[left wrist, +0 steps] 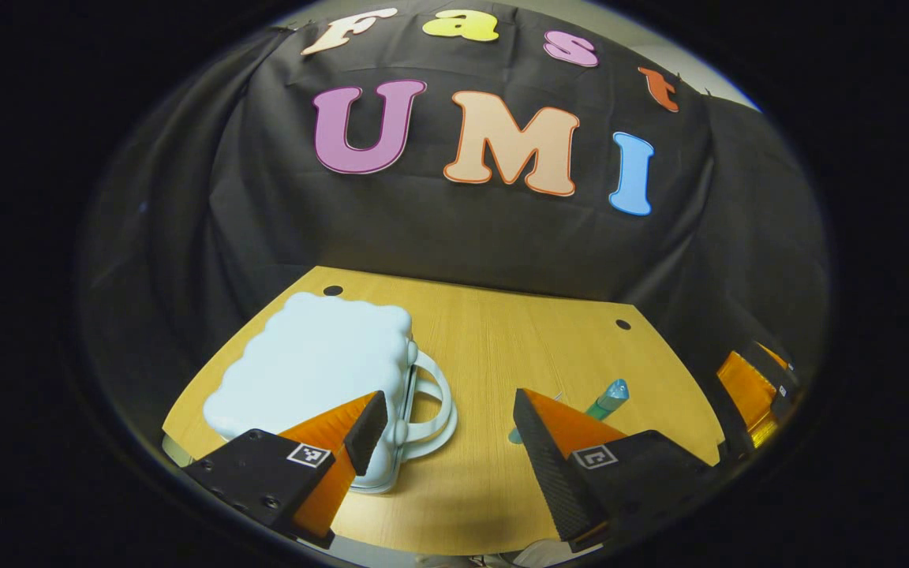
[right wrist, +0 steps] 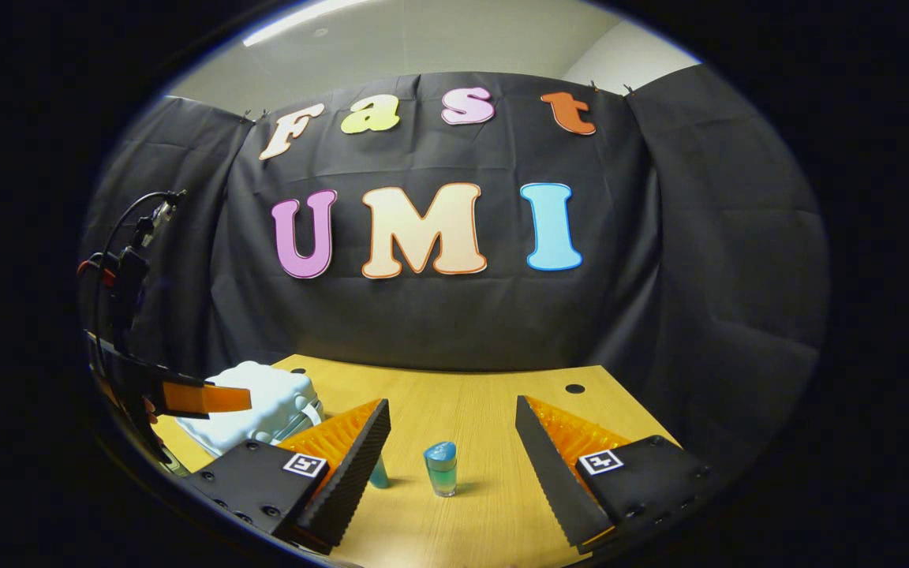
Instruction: First open the suitcase, pack the skin care products into it, and then close the suitcase.
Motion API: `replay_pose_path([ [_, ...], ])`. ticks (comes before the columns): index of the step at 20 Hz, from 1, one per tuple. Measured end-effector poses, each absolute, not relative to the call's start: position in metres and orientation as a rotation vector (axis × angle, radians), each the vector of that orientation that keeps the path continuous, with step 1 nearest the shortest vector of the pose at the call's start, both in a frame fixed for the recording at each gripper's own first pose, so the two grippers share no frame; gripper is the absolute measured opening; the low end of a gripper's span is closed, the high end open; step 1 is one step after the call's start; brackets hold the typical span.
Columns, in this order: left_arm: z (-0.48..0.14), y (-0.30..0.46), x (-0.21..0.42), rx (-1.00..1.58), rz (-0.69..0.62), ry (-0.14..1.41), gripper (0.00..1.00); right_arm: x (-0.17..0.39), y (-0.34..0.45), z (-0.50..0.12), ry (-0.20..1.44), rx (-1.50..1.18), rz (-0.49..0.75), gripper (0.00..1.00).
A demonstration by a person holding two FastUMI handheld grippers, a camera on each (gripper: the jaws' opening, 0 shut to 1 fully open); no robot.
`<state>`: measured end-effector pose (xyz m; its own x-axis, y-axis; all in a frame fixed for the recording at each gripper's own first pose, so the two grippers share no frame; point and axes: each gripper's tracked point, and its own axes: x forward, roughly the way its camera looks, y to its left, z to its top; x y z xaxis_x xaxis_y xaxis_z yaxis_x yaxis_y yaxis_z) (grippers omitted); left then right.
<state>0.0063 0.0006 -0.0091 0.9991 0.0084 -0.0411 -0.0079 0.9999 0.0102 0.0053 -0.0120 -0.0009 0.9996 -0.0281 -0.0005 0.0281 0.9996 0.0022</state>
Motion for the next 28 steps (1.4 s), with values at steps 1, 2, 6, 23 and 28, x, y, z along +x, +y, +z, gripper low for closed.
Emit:
replay_pose_path([
  [1,-0.013,0.0,0.008,0.009,0.003,0.053,0.95,0.005,-0.012,-0.002,0.001,0.003,-0.029,1.0],
  [2,-0.014,0.0,0.013,0.011,-0.005,0.067,0.95,0.005,-0.012,-0.003,0.004,0.003,-0.031,1.0],
  [6,-0.018,0.002,0.039,0.015,-0.039,0.152,0.95,0.006,-0.015,-0.008,0.019,0.004,-0.037,1.0],
  [23,-0.082,0.001,0.121,0.012,-0.113,0.672,0.86,-0.002,-0.04,-0.026,0.069,-0.026,-0.115,1.0],
  [28,-0.098,0.013,0.131,0.009,-0.066,0.773,0.73,-0.002,-0.046,-0.029,0.081,-0.022,-0.132,1.0],
])
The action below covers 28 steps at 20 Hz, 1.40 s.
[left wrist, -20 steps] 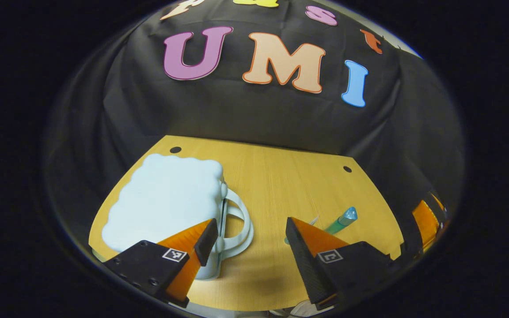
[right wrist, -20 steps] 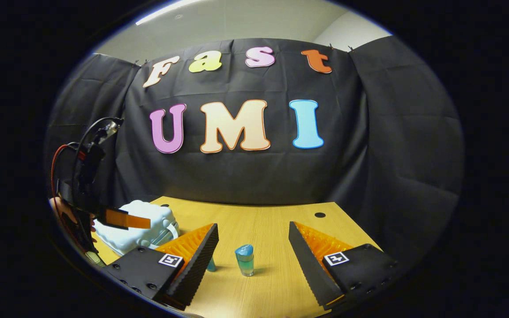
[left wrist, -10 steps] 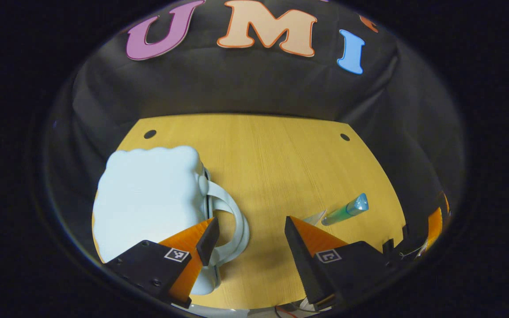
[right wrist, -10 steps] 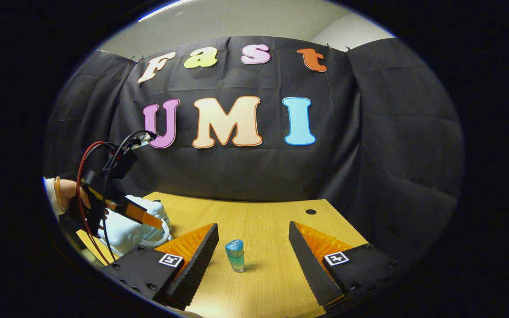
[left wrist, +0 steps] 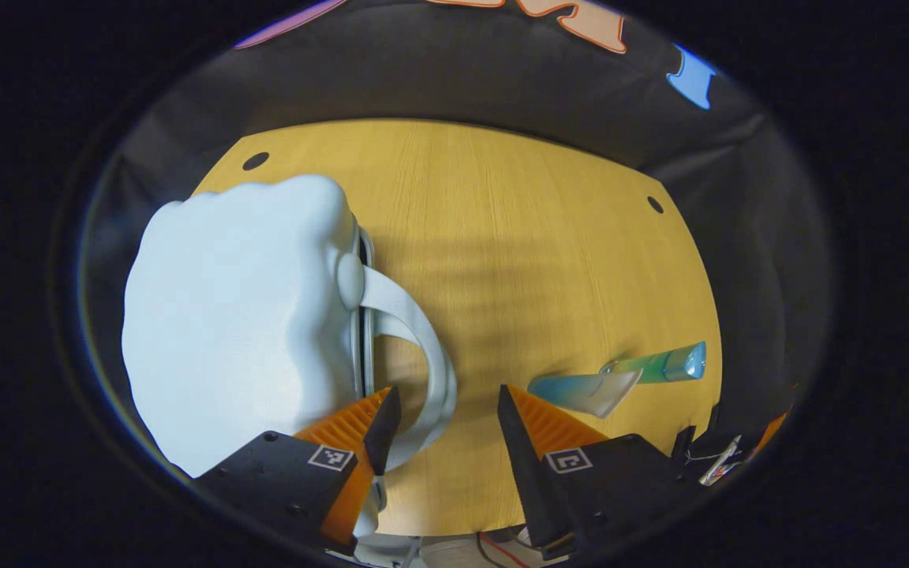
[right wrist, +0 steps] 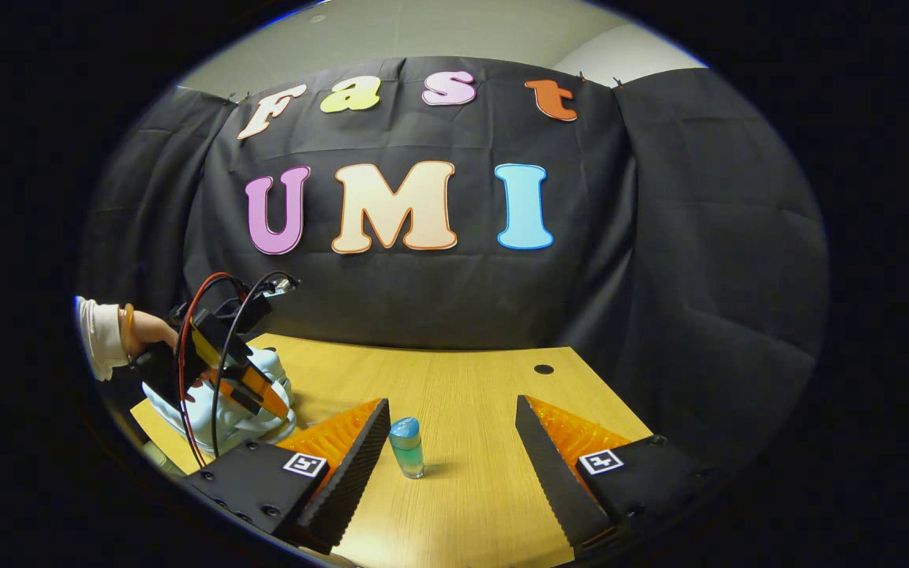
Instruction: First open the suitcase, pack the skin care products into it, and then close the suitcase.
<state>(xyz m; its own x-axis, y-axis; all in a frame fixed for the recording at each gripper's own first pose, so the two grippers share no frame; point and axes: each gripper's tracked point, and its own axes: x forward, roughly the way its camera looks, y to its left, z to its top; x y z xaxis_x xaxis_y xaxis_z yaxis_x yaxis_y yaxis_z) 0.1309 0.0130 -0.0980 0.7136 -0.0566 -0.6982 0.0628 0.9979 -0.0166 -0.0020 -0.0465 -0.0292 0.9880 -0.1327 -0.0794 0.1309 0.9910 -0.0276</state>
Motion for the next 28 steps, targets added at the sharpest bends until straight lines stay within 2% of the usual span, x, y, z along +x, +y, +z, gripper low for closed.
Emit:
replay_pose_path([
  [6,-0.113,0.02,0.138,0.026,-0.03,0.856,0.61,-0.002,-0.054,-0.034,0.095,-0.021,-0.147,1.0],
  [11,-0.119,0.028,0.147,0.059,0.006,0.893,0.46,-0.005,-0.061,-0.038,0.103,-0.026,-0.163,1.0],
  [12,-0.121,0.029,0.149,0.063,0.013,0.9,0.46,-0.007,-0.063,-0.039,0.106,-0.027,-0.166,1.0],
  [14,-0.126,0.029,0.151,0.062,0.021,0.919,0.37,-0.008,-0.067,-0.041,0.112,-0.027,-0.172,1.0],
  [15,-0.129,0.029,0.151,0.061,0.025,0.93,0.37,-0.008,-0.068,-0.043,0.114,-0.027,-0.175,1.0],
  [22,-0.144,0.023,0.155,0.006,0.014,0.974,0.23,-0.011,-0.081,-0.047,0.13,-0.022,-0.192,1.0],
  [23,-0.143,0.023,0.155,0.011,0.002,0.972,0.16,-0.01,-0.082,-0.049,0.131,-0.022,-0.193,1.0],
  [28,-0.137,0.019,0.153,0.027,-0.051,0.948,0.07,-0.008,-0.085,-0.051,0.146,-0.032,-0.188,1.0],
])
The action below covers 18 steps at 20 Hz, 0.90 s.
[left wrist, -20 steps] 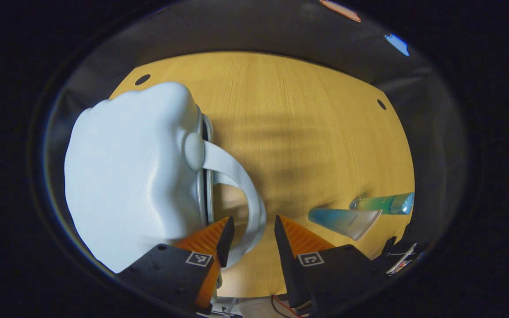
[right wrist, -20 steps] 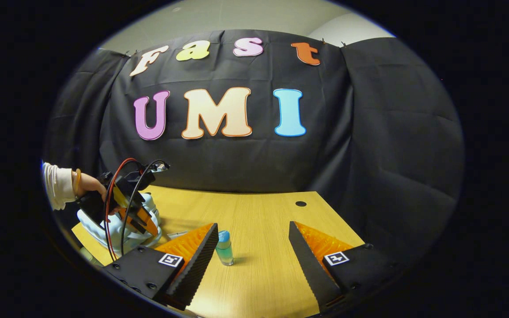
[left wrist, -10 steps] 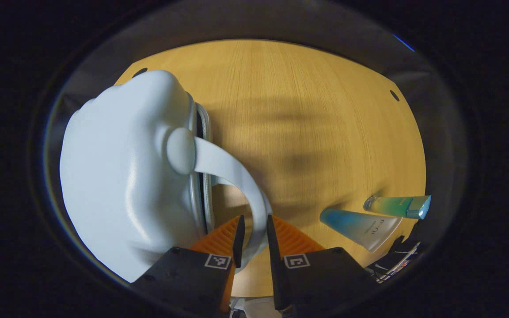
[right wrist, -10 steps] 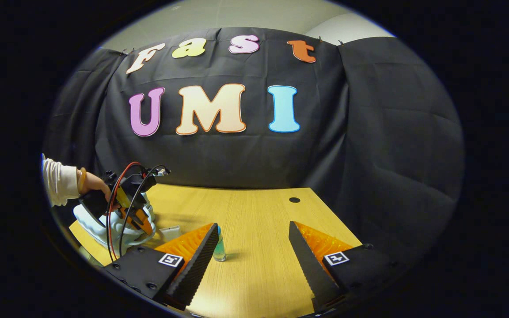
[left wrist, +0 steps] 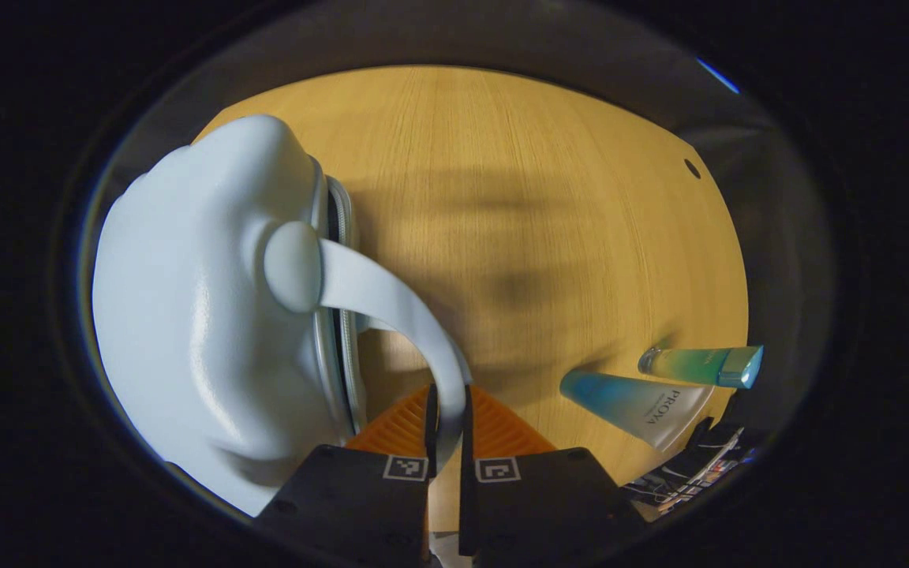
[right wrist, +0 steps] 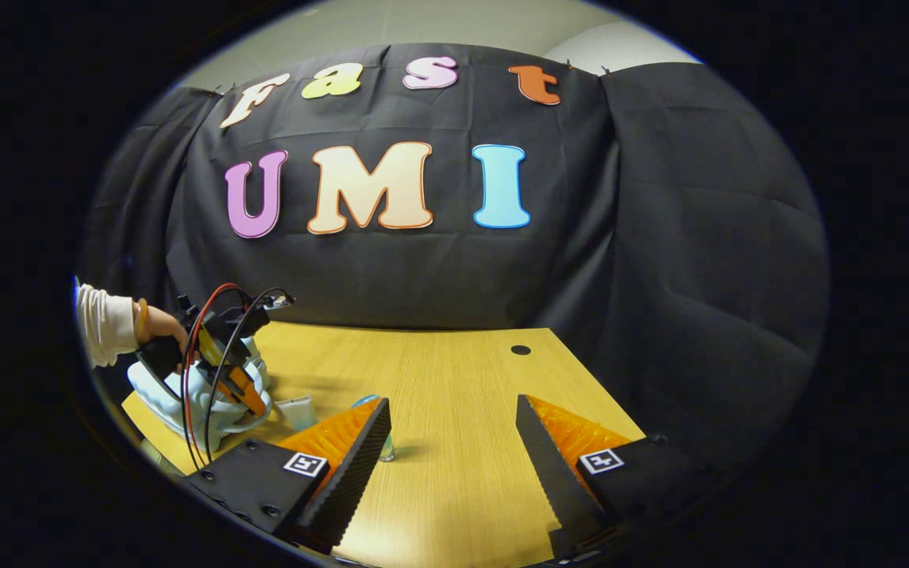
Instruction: First open the suitcase, pack the skin care products into it, and then close the suitcase.
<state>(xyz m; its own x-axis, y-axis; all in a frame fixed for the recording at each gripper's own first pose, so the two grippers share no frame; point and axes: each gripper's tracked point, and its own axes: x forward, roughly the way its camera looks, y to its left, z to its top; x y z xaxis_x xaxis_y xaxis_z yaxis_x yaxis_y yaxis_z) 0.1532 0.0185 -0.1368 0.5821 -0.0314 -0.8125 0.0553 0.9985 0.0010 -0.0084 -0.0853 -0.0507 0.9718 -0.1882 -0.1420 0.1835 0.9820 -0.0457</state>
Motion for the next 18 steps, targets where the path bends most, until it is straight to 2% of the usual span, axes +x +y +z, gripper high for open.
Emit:
replay_pose_path([
  [9,-0.102,0.006,0.141,0.041,-0.042,0.868,0.06,-0.002,-0.087,-0.051,0.153,-0.093,-0.164,1.0],
  [18,-0.011,0.009,0.106,-0.084,-0.104,0.682,0.06,0.001,-0.062,-0.055,0.151,-0.089,-0.1,1.0],
])
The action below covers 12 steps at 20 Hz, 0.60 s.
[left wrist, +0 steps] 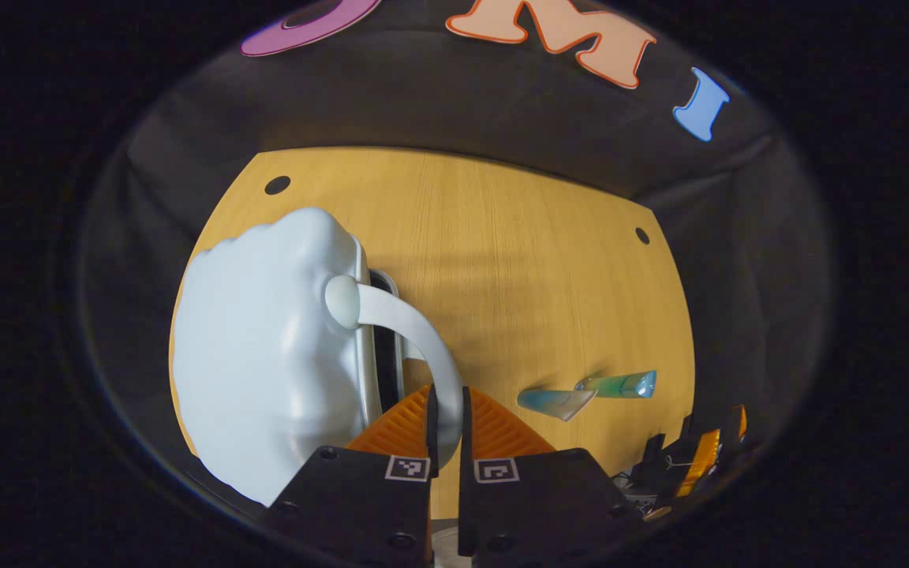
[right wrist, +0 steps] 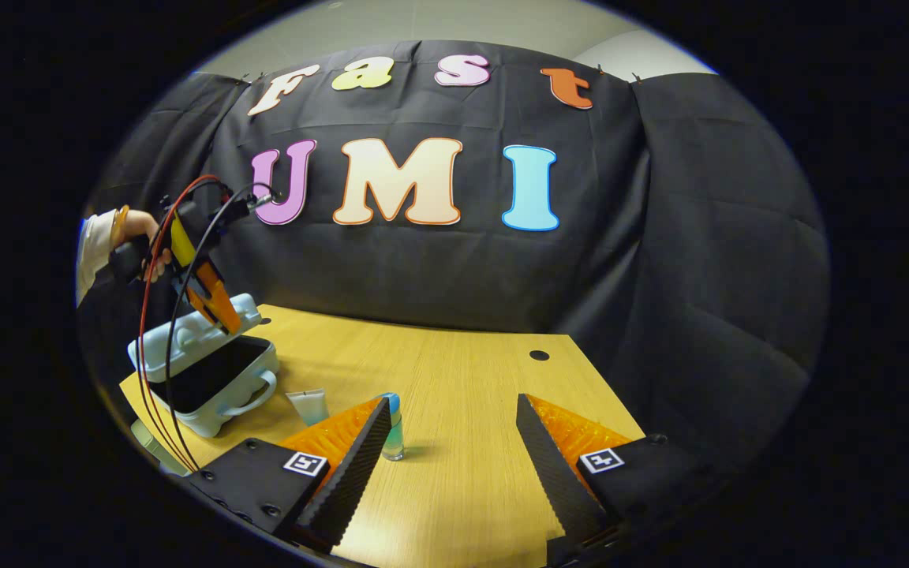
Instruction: First open the suitcase, pack the skin care products into it, and then close the suitcase.
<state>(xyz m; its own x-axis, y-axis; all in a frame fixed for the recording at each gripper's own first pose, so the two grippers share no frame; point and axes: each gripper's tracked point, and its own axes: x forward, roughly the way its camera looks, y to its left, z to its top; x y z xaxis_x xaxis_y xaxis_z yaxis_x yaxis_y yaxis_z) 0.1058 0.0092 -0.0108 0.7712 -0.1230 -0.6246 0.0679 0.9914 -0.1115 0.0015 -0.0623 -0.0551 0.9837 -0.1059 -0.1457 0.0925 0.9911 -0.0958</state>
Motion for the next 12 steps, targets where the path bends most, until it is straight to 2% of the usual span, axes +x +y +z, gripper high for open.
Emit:
replay_pose_path([
  [3,0.012,0.022,0.094,-0.152,-0.114,0.626,0.09,-0.005,-0.052,-0.055,0.145,-0.097,-0.082,1.0],
  [4,0.019,0.027,0.089,-0.177,-0.117,0.601,0.06,-0.007,-0.05,-0.055,0.145,-0.102,-0.078,1.0],
  [12,0.079,0.098,0.044,-0.244,-0.056,0.449,0.06,-0.02,-0.03,-0.053,0.13,-0.115,-0.057,1.0],
])
